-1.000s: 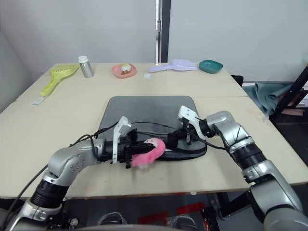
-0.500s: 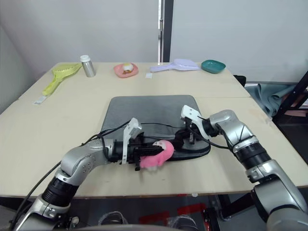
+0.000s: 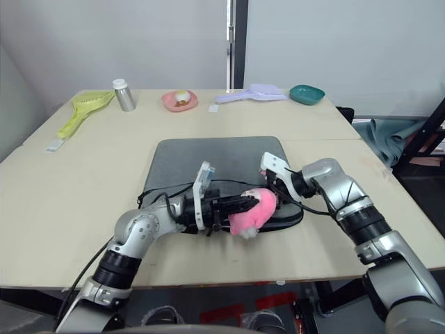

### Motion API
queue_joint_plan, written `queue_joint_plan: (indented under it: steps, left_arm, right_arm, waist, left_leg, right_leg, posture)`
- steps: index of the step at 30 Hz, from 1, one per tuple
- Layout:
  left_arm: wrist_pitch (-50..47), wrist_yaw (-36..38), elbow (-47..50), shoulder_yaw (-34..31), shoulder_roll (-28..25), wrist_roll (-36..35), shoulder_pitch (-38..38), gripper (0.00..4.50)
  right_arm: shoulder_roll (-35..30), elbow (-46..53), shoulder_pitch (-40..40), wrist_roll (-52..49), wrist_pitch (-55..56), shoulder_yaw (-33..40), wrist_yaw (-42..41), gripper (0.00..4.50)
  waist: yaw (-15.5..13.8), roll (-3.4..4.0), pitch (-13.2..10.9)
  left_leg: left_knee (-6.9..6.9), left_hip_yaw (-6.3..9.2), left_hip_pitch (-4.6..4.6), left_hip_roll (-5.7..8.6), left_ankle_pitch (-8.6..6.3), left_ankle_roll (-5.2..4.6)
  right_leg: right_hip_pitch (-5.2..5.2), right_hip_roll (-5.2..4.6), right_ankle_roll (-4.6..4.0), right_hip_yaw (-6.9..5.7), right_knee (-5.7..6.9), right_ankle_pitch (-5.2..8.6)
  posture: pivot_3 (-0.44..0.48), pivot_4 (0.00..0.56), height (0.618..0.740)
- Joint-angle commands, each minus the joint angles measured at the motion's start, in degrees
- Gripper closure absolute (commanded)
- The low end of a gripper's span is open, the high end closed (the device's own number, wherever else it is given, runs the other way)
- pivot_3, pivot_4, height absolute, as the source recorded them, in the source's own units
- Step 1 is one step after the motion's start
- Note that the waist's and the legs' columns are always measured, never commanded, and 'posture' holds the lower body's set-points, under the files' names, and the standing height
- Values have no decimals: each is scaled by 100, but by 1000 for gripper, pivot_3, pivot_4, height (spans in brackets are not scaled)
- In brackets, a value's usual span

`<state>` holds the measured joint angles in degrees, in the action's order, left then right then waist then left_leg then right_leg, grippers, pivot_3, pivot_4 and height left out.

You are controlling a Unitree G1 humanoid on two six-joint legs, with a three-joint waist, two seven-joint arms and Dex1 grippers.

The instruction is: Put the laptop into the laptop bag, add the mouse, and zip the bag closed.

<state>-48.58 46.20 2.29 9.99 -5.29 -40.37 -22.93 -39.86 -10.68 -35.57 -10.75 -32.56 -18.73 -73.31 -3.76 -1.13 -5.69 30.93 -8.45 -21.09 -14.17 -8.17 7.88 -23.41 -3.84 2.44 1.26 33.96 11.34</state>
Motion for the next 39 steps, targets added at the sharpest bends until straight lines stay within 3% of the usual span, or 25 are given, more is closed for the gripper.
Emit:
queue_joint_plan:
  steps: [1, 8, 14, 18, 23, 26, 29, 32, 36, 39]
  left_arm:
    - [350, 160, -253, 427, 107, 373, -246, 4419]
    - [544, 609, -748, 875, 262, 737, -479, 4419]
    - [366, 863, -549, 530, 332, 393, -500, 4419]
    - [193, 904, -300, 510, 99, 442, -463, 2839]
    - [252, 375, 369, 263, -617, 878, -225, 1149]
    - [-19, 366, 1030, 8, -1078, 539, -30, 76]
    - [-706, 0, 1554, -751, -1293, -215, 54, 33]
    - [-1033, -63, 1870, -988, -1962, -236, 364, 33]
    - [-450, 201, 2197, -1177, -2833, 30, 919, 33]
    - [-176, 604, 2310, -1691, -3234, -258, 1300, 33]
  right_arm:
    - [-40, -261, 356, 370, -270, -502, -21, 4500]
    - [-46, -258, 314, 367, -292, -515, -37, 4500]
    - [-64, -220, 345, 358, -317, -505, -30, 4500]
    - [-41, -217, 347, 346, -328, -494, -8, 4500]
    - [-20, -211, 371, 322, -330, -444, 50, 4500]
    - [-14, -224, 392, 322, -308, -418, 70, 4500]
    - [18, -260, 387, 322, -279, -394, 98, 4500]
    - [93, -349, 329, 325, -225, -372, 138, 4500]
    - [160, -390, 322, 339, -178, -351, 179, 4500]
    - [191, -354, 345, 323, -176, -310, 215, 4500]
  waist:
    - [-11, 0, 0]
    - [-60, 2, 2]
    - [-83, 2, 2]
    - [-79, 2, 2]
    - [-35, 5, 1]
    - [11, 17, -6]
    - [17, 21, -15]
    - [45, 26, -16]
    - [90, 28, -18]
    - [97, 29, -20]
  left_leg:
    - [1, 0, 0, 0, 0, 0]
    - [2, -1, 2, 6, 0, -2]
    - [1, -1, 3, 5, 0, -2]
    - [1, -1, 3, 4, 0, -2]
    - [0, 0, 3, -1, 0, -1]
    - [-2, 1, 3, -1, 0, -1]
    - [-1, 0, 3, -1, 0, -1]
    - [-2, 0, 4, -2, -1, 0]
    - [-8, -2, 1, -3, -2, 2]
    - [-7, 1, 1, -3, -2, 2]
  right_leg:
    - [1, 0, 0, 0, 0, 0]
    - [6, -6, 0, 1, -1, 0]
    - [6, -6, -1, 1, -1, 0]
    - [6, -5, -1, 1, -1, 0]
    - [5, -2, 0, 0, 0, 0]
    - [5, -2, 0, -3, 0, 0]
    - [4, -1, 0, -3, 0, 0]
    - [0, 2, 0, -2, 4, 0]
    - [-6, 3, 5, -3, 0, 4]
    - [-7, 2, 5, -5, -2, 3]
  posture:
    - [0, 150, 740]
    - [0, 150, 740]
    - [0, 150, 740]
    - [0, 150, 740]
    - [0, 150, 740]
    - [0, 150, 740]
    - [0, 150, 740]
    - [0, 150, 740]
    - [0, 150, 740]
    - [0, 150, 740]
